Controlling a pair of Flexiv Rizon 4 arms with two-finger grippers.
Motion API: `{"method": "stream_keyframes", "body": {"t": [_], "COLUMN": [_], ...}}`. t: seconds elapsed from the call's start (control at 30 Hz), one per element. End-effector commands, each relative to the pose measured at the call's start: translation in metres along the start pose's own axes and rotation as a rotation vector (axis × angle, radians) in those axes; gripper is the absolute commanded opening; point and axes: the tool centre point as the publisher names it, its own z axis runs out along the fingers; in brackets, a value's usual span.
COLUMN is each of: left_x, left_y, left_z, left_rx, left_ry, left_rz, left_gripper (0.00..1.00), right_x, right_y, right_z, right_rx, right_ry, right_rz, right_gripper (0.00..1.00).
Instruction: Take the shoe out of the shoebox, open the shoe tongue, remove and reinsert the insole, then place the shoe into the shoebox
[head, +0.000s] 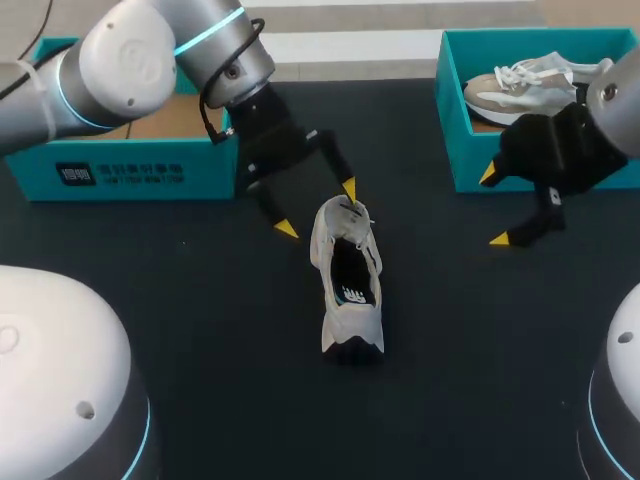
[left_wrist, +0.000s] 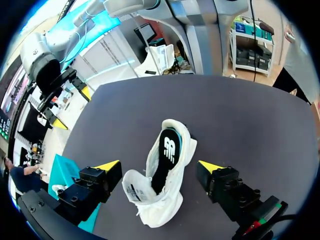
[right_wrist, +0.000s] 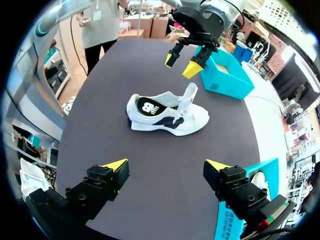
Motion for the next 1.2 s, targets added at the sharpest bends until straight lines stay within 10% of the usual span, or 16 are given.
{"method": "stream_keyframes", "body": {"t": [0.03, 0.53, 0.73, 1.2], "left_x": [0.001, 0.003, 0.000, 0.005], "left_y": [-0.001, -0.015, -0.013, -0.025], "left_z": [0.000, -0.024, -0.019, 0.006], "left_rx": [-0.003, -0.018, -0.004, 0.017], "left_ry": [-0.001, 0.218, 0.262, 0.397], "left_rz": [0.000, 0.114, 0.123, 0.201], "left_gripper": [1.00, 1.00, 0.00, 0.00], "right_x": [0.002, 0.002, 0.002, 0.002], "right_y": [-0.001, -0.001, -0.001, -0.001], "right_z": [0.000, 0.000, 0.000, 0.000], "right_rx": [0.001, 0.001, 0.001, 0.001], "right_ry": [-0.003, -0.003, -0.003, -0.003], "right_rz": [0.000, 0.000, 0.000, 0.000], "right_gripper": [1.00, 1.00, 1.00, 1.00]}}
